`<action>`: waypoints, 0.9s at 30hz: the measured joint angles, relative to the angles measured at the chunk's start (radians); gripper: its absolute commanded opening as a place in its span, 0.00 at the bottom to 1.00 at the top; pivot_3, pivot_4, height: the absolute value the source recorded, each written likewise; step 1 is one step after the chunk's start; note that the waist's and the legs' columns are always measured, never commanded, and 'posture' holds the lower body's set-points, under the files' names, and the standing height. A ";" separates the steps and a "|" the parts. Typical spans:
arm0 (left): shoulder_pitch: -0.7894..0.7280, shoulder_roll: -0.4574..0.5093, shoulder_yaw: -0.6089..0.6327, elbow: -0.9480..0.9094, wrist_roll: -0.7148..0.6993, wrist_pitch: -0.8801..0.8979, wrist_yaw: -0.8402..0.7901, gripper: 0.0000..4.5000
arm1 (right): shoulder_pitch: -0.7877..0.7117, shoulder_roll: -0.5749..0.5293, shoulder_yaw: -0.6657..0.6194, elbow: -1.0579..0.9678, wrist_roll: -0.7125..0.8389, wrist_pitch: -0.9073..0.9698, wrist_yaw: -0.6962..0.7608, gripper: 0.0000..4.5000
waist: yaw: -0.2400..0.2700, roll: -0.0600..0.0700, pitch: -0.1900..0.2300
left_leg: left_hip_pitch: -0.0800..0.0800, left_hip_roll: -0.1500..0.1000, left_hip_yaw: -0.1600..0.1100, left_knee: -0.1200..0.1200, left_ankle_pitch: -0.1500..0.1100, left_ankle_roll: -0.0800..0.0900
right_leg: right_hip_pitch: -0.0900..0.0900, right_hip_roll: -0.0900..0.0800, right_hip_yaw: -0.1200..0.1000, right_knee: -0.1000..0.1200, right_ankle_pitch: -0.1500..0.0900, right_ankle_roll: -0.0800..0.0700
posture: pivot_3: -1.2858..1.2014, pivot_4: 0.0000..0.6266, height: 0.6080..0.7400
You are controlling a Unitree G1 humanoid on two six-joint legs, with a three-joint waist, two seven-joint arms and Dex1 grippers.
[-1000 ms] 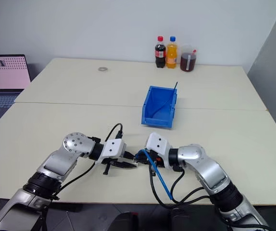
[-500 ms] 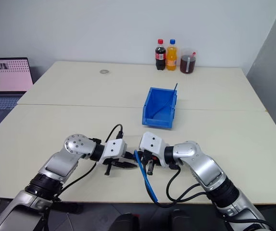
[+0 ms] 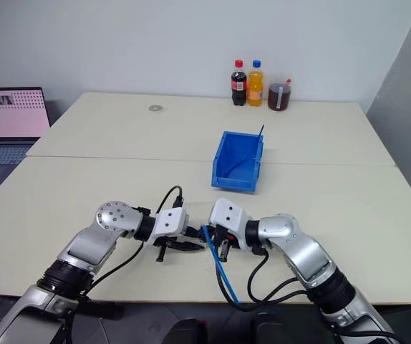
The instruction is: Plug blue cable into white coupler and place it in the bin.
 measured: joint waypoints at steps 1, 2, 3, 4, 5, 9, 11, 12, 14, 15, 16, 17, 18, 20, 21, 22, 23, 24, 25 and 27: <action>0.002 0.000 0.001 -0.001 0.000 0.001 0.002 0.17 | 0.000 0.005 -0.001 0.003 0.000 0.000 -0.001 0.02 | 0.000 0.000 0.000 | 0.000 0.000 0.000 0.000 0.000 0.000 | 0.000 0.000 0.000 0.000 0.000 0.000 | 0.52 0.24 1.00; 0.004 0.000 0.003 -0.003 0.000 0.001 0.003 0.17 | 0.000 0.006 -0.001 0.004 -0.001 0.001 -0.002 0.02 | 0.000 0.000 0.000 | 0.000 0.000 0.000 0.000 0.000 0.000 | 0.000 0.000 0.000 0.000 0.000 0.000 | 0.52 0.24 1.00; 0.006 0.000 0.004 -0.005 0.000 0.002 0.006 0.17 | 0.000 0.006 -0.001 0.004 -0.001 0.001 -0.002 0.02 | 0.000 0.000 0.000 | 0.000 0.000 0.000 0.000 0.000 0.000 | 0.000 0.000 0.000 0.000 0.000 0.000 | 0.52 0.24 1.00; 0.007 0.000 0.004 -0.007 0.000 0.003 0.008 0.17 | 0.000 0.006 -0.001 0.003 -0.001 0.003 -0.001 0.02 | 0.000 0.000 0.000 | 0.000 0.000 0.000 0.000 0.000 0.000 | 0.000 0.000 0.001 0.000 0.000 0.000 | 0.52 0.24 1.00; 0.008 0.000 0.004 -0.008 0.000 0.003 0.008 0.17 | 0.000 0.005 0.000 0.002 -0.001 0.004 0.000 0.02 | 0.000 0.000 0.000 | 0.000 0.000 0.000 0.000 0.000 0.000 | 0.000 0.000 0.001 0.000 0.000 0.000 | 0.52 0.24 1.00; 0.008 0.000 0.004 -0.010 0.000 0.008 0.009 0.17 | 0.000 0.001 0.002 -0.006 -0.003 0.009 0.001 0.02 | 0.000 0.000 0.000 | 0.000 0.000 0.000 0.000 0.000 0.000 | 0.000 0.000 0.001 0.000 0.000 0.000 | 0.52 0.24 1.00; 0.008 0.000 0.004 -0.012 0.000 0.013 0.010 0.17 | 0.005 0.000 0.001 -0.011 -0.007 0.009 -0.003 0.02 | 0.000 0.000 0.000 | 0.000 0.000 0.000 0.000 0.000 0.000 | 0.000 0.000 0.001 0.000 0.000 0.000 | 0.52 0.24 1.00; 0.008 0.000 0.004 -0.013 0.000 0.014 0.010 0.17 | 0.009 0.000 0.001 -0.015 -0.009 0.009 -0.008 0.02 | 0.000 0.000 0.000 | 0.000 0.000 0.000 0.000 0.000 0.000 | 0.000 0.000 0.001 0.000 0.000 0.000 | 0.52 0.24 1.00; 0.008 0.000 0.004 -0.013 0.000 0.015 0.011 0.17 | 0.014 -0.001 0.000 -0.018 -0.010 0.009 -0.019 0.02 | 0.000 0.000 0.000 | 0.000 0.000 0.000 0.000 0.000 0.000 | 0.000 0.000 0.001 0.000 0.000 0.000 | 0.52 0.24 1.00; 0.008 0.000 0.004 -0.013 0.000 0.015 0.011 0.17 | 0.020 -0.001 -0.001 -0.019 -0.011 0.009 -0.023 0.02 | 0.000 0.000 0.000 | 0.000 0.000 0.000 0.000 0.000 0.000 | 0.000 0.000 0.001 0.000 0.000 0.000 | 0.52 0.24 1.00; 0.008 0.000 0.004 -0.013 0.000 0.016 0.011 0.17 | 0.025 -0.001 -0.004 -0.023 -0.011 0.009 -0.029 0.02 | 0.000 0.000 0.000 | 0.000 0.000 0.000 0.000 0.000 0.000 | 0.000 0.000 0.001 0.000 0.000 0.000 | 0.52 0.24 1.00; 0.008 0.000 0.004 -0.013 0.000 0.016 0.011 0.17 | 0.031 -0.001 -0.009 -0.028 -0.011 0.009 -0.036 0.02 | 0.000 0.000 0.000 | 0.000 0.000 0.000 0.000 0.000 0.000 | 0.000 0.000 0.001 0.000 0.000 0.000 | 0.52 0.24 1.00; 0.008 -0.001 0.004 -0.013 0.000 0.017 0.012 0.17 | 0.035 0.000 -0.011 -0.030 -0.011 0.009 -0.041 0.02 | 0.000 0.000 0.000 | 0.000 0.000 0.000 0.000 0.000 0.000 | 0.000 0.000 0.001 0.000 0.000 0.000 | 0.52 0.24 1.00; 0.008 -0.001 0.005 -0.013 0.000 0.017 0.013 0.17 | 0.037 0.001 -0.012 -0.031 -0.010 0.009 -0.046 0.02 | 0.000 0.000 0.000 | 0.000 0.000 0.000 0.000 0.000 0.000 | 0.000 0.000 0.001 0.000 0.000 -0.001 | 0.52 0.24 1.00; 0.008 -0.001 0.005 -0.013 0.000 0.018 0.013 0.17 | 0.037 0.001 -0.012 -0.031 -0.011 0.010 -0.047 0.02 | 0.000 0.000 0.000 | 0.000 0.000 0.000 0.000 0.000 0.000 | 0.000 0.000 0.001 0.000 0.000 -0.001 | 0.52 0.24 1.00; 0.008 -0.002 0.005 -0.013 0.000 0.018 0.013 0.17 | 0.038 0.001 -0.013 -0.033 -0.010 0.014 -0.049 0.02 | 0.000 0.000 0.000 | 0.000 0.001 -0.001 0.000 0.000 0.000 | 0.000 0.000 0.001 0.000 -0.001 -0.003 | 0.52 0.24 1.00; 0.008 -0.002 0.005 -0.012 0.000 0.018 0.014 0.17 | 0.040 0.001 -0.014 -0.040 -0.010 0.026 -0.055 0.02 | 0.000 0.000 0.000 | 0.000 0.001 -0.001 0.000 0.000 0.000 | 0.000 -0.001 0.001 0.000 -0.002 -0.004 | 0.52 0.24 1.00; 0.008 -0.003 0.005 -0.012 0.000 0.018 0.014 0.17 | 0.042 0.001 -0.014 -0.048 -0.010 0.038 -0.061 0.02 | 0.000 0.000 0.000 | 0.000 0.001 -0.001 0.000 0.000 0.000 | 0.000 -0.001 0.001 0.000 -0.003 -0.005 | 0.52 0.24 1.00; 0.008 -0.005 0.005 -0.011 0.000 0.017 0.014 0.17 | 0.044 0.001 -0.015 -0.055 -0.010 0.049 -0.066 0.02 | 0.000 0.000 0.000 | 0.000 0.001 -0.001 0.000 0.000 0.000 | 0.000 -0.001 0.001 0.000 -0.003 -0.005 | 0.52 0.24 1.00; 0.008 -0.007 0.005 -0.008 0.000 0.017 0.014 0.17 | 0.048 0.001 -0.017 -0.066 -0.010 0.074 -0.079 0.02 | 0.000 0.000 -0.001 | 0.000 0.000 -0.001 0.000 0.000 0.000 | 0.000 -0.001 0.001 0.000 -0.003 -0.005 | 0.52 0.24 1.00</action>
